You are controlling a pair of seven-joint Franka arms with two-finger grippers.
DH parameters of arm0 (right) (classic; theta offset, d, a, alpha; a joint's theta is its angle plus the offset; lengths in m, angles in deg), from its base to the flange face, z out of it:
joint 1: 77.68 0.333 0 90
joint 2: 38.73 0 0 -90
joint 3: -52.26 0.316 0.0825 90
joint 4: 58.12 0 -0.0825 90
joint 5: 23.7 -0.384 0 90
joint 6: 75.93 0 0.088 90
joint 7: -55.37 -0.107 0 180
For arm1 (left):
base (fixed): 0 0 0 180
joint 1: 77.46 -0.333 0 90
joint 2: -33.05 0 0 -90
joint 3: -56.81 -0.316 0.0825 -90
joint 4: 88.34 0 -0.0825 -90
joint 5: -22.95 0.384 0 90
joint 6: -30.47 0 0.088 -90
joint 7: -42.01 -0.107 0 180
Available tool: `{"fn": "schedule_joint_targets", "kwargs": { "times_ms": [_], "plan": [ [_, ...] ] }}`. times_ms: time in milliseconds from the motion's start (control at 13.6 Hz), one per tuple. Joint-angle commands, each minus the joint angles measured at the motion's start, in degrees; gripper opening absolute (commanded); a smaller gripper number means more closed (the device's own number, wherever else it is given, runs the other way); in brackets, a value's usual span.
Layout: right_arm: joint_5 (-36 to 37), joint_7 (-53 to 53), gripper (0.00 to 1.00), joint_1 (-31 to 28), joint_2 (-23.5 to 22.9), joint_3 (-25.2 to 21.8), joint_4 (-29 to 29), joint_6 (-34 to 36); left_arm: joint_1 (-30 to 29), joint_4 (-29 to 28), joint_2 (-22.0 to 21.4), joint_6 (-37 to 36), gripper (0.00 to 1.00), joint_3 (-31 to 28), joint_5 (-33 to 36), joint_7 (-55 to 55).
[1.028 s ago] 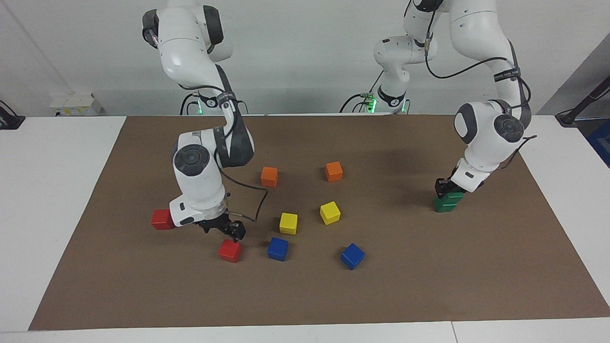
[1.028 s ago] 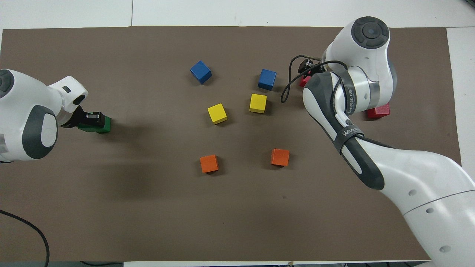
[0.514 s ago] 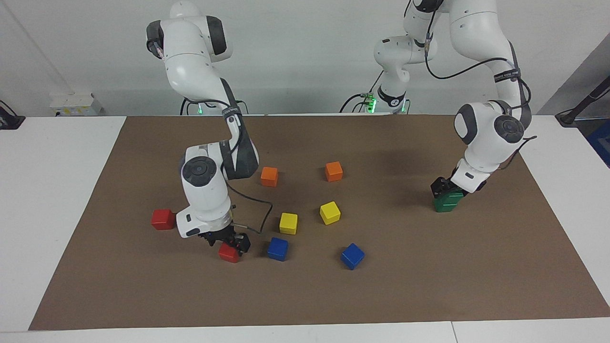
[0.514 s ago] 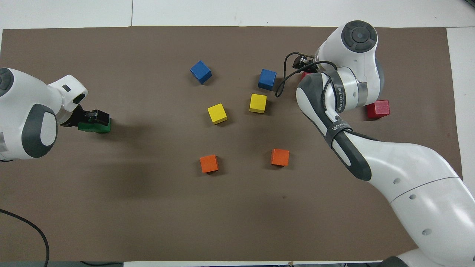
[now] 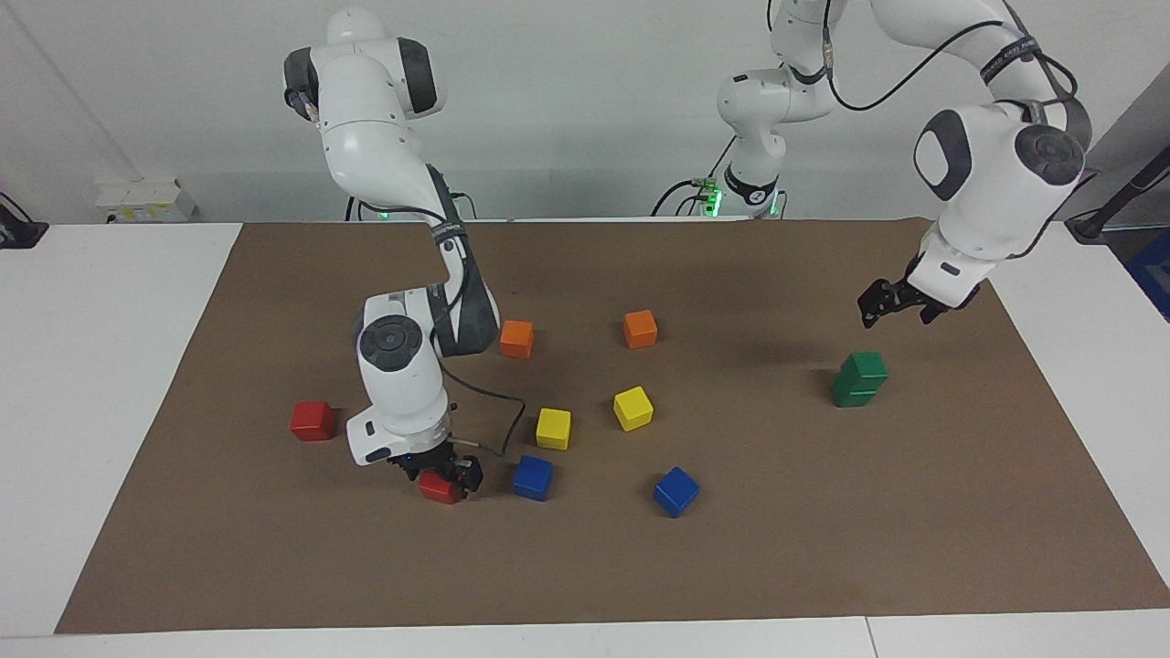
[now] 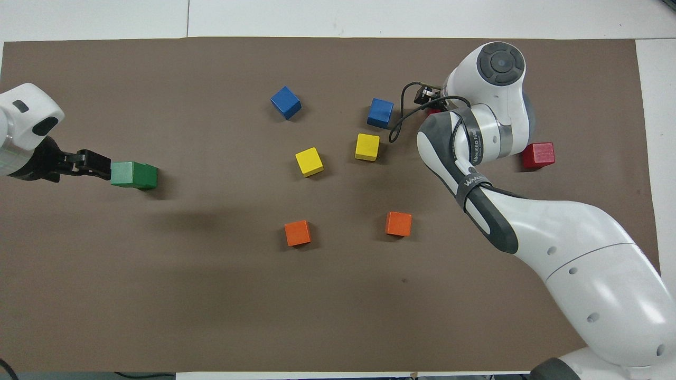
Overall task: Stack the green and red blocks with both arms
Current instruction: 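Carry the red block toward the first red block with the right gripper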
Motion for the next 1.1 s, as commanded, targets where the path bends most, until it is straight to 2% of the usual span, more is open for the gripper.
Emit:
{"fn": "schedule_joint_targets", "kwargs": {
  "times_ms": [0, 73, 147, 367, 514, 881, 1028],
  "plan": [
    [-0.02, 0.11, 0.48, 0.00, 0.87, 0.24, -3.36, -2.88, -0.46, -2.03, -3.20, -2.06, 1.00, 0.13, -0.80, 0.14],
    [-0.02, 0.11, 0.09, 0.00, 0.96, 0.24, -3.46, -2.80, -0.55, -2.12, -3.37, -2.40, 1.00, 0.48, -0.80, 0.23],
    [-0.02, 0.29, 0.00, 0.00, 1.05, 0.24, -3.54, -2.71, -0.37, -2.21, -3.55, -2.49, 1.00, 0.31, -0.88, 0.14],
    [-0.02, 4.49, 0.00, -0.35, 1.40, 0.24, -3.46, -1.40, 0.07, -2.30, -3.55, -2.15, 1.00, 0.31, -0.89, 0.23],
    [-0.11, 12.02, 0.00, -1.49, 4.81, 0.15, -4.59, 1.75, 0.16, -2.21, -3.37, -1.36, 1.00, -0.04, -0.97, 0.23],
    [-0.11, 30.85, 0.00, -9.30, 21.06, 0.15, -20.82, 2.57, 0.68, -2.03, -2.67, -1.44, 1.00, -1.27, -3.43, 0.93],
    [-0.11, 34.64, 0.00, -11.95, 25.03, 0.15, -25.85, 2.30, 0.68, -1.94, -2.67, -1.71, 1.00, -1.36, -3.43, 0.93]
  ]
}}
